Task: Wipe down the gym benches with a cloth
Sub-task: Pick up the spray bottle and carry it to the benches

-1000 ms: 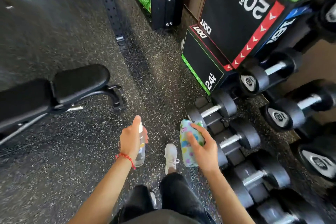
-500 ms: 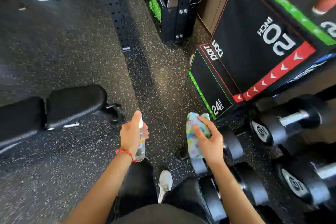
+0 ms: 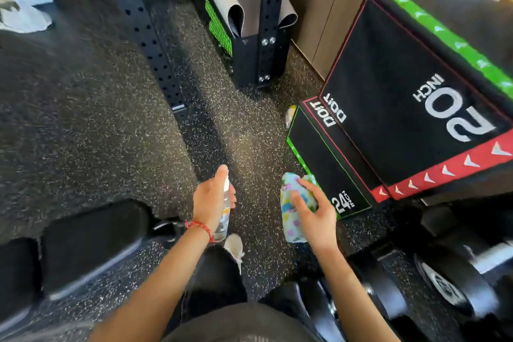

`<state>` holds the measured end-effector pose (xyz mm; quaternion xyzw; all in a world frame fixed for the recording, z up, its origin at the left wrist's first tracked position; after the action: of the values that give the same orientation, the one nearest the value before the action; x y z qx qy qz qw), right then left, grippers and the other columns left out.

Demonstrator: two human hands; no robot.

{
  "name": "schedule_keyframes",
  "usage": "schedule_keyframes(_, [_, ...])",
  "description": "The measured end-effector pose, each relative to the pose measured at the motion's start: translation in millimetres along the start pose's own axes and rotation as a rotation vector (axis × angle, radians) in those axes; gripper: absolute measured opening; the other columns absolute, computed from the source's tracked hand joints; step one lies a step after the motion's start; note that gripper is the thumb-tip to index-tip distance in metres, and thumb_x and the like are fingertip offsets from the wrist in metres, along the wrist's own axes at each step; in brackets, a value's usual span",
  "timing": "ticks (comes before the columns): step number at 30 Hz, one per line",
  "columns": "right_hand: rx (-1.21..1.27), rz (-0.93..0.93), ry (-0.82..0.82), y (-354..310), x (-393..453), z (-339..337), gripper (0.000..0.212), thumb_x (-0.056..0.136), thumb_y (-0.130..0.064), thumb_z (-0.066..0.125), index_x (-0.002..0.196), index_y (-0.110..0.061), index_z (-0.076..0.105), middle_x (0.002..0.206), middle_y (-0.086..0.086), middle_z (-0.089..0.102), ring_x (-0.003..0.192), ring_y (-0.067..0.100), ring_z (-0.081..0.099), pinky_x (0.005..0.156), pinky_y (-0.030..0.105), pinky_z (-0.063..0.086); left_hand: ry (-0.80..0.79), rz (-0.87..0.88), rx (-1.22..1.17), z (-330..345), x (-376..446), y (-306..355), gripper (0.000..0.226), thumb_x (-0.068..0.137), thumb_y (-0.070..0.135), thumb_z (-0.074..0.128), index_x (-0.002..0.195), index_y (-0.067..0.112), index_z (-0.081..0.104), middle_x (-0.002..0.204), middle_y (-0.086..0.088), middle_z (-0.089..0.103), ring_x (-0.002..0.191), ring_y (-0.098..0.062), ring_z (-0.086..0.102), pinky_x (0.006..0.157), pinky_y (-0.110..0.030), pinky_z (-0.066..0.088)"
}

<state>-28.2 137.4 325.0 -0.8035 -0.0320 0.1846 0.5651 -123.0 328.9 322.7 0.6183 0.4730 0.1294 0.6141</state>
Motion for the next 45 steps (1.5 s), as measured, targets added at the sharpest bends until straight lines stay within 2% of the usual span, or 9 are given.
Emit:
schedule_keyframes(4, [0.031, 0.020, 0.047, -24, 45, 21, 0.021, 0.082, -0.025, 0.067, 0.099, -0.038, 0.064, 0.091, -0.026, 0.061, 0.083, -0.004, 0.062, 0.080, 0.026, 0.052, -0.061, 0.039, 0.052, 12, 55, 36, 0.056, 0.096, 0.041, 0.041, 0.061, 0.000, 0.056, 0.051, -0.008, 0.057, 0.045, -0.016, 0.055, 0.047, -0.014, 0.044])
schedule_keyframes(8, [0.025, 0.024, 0.089, -41, 83, 25, 0.022, 0.082, -0.026, 0.067, 0.094, -0.044, 0.062, 0.087, -0.017, 0.066, 0.080, 0.016, 0.066, 0.077, 0.039, 0.055, -0.085, -0.006, 0.066, 32, 98, 62, 0.055, 0.095, 0.044, 0.041, 0.059, 0.004, 0.057, 0.050, -0.006, 0.058, 0.045, -0.017, 0.057, 0.049, -0.021, 0.044])
schedule_keyframes(12, [0.041, 0.030, 0.147, -54, 127, 19, 0.022, 0.082, -0.025, 0.067, 0.092, -0.044, 0.062, 0.084, -0.018, 0.066, 0.078, 0.021, 0.066, 0.074, 0.042, 0.056, -0.125, -0.004, 0.087, 66, 135, 84, 0.056, 0.095, 0.044, 0.041, 0.057, 0.005, 0.056, 0.049, -0.005, 0.058, 0.043, -0.015, 0.057, 0.044, -0.014, 0.043])
schedule_keyframes(17, [0.048, 0.008, 0.197, -65, 191, 2, 0.020, 0.083, -0.025, 0.067, 0.093, -0.043, 0.062, 0.079, -0.011, 0.067, 0.072, 0.036, 0.063, 0.067, 0.049, 0.055, -0.197, 0.011, 0.118, 123, 179, 120, 0.058, 0.095, 0.041, 0.039, 0.054, 0.003, 0.054, 0.048, -0.006, 0.057, 0.041, -0.013, 0.055, 0.047, -0.019, 0.043])
schedule_keyframes(24, [0.084, 0.002, 0.273, -90, 276, -42, 0.018, 0.083, -0.025, 0.067, 0.097, -0.036, 0.064, 0.087, -0.021, 0.064, 0.078, 0.007, 0.064, 0.075, 0.031, 0.055, -0.276, 0.113, 0.142, 207, 220, 183, 0.059, 0.097, 0.041, 0.036, 0.057, 0.003, 0.058, 0.051, -0.008, 0.058, 0.043, -0.013, 0.056, 0.051, -0.023, 0.044])
schedule_keyframes(29, [0.126, -0.002, 0.385, -101, 311, -75, 0.022, 0.083, -0.023, 0.067, 0.091, -0.043, 0.061, 0.089, -0.018, 0.065, 0.078, 0.006, 0.063, 0.077, 0.031, 0.055, -0.328, 0.209, 0.223, 263, 234, 224, 0.065, 0.098, 0.043, 0.033, 0.064, -0.005, 0.062, 0.052, -0.009, 0.059, 0.034, -0.007, 0.048, 0.046, -0.020, 0.040])
schedule_keyframes(36, [0.148, 0.030, 0.598, -115, 349, -120, 0.025, 0.083, -0.024, 0.067, 0.088, -0.047, 0.060, 0.082, -0.020, 0.065, 0.072, -0.001, 0.059, 0.076, 0.028, 0.052, -0.531, 0.243, 0.187, 347, 259, 276, 0.065, 0.089, 0.051, 0.035, 0.059, -0.002, 0.057, 0.049, -0.008, 0.054, 0.041, -0.012, 0.049, 0.048, -0.020, 0.040])
schedule_keyframes(39, [0.174, 0.037, 0.692, -124, 368, -136, 0.021, 0.081, -0.028, 0.068, 0.090, -0.047, 0.063, 0.082, -0.021, 0.066, 0.075, 0.006, 0.061, 0.076, 0.033, 0.054, -0.647, 0.257, 0.110, 387, 266, 307, 0.061, 0.094, 0.041, 0.036, 0.061, -0.007, 0.056, 0.048, -0.010, 0.053, 0.040, -0.014, 0.049, 0.045, -0.017, 0.039])
schedule_keyframes(45, [0.205, 0.010, 0.879, -154, 415, -164, 0.021, 0.083, -0.020, 0.067, 0.097, -0.036, 0.064, 0.092, -0.023, 0.064, 0.076, -0.008, 0.058, 0.075, 0.015, 0.047, -0.886, 0.376, -0.005, 455, 277, 377, 0.064, 0.098, 0.034, 0.034, 0.059, -0.012, 0.055, 0.038, -0.004, 0.047, 0.037, -0.011, 0.045, 0.043, -0.016, 0.036])
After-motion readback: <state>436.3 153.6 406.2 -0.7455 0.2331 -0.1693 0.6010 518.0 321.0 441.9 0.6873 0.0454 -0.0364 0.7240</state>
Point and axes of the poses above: each hand's wrist, its own x-axis towards the middle knuckle, its own z-axis out of the palm, y = z × x, the point moved 4 cm from there along x, towards the middle knuckle
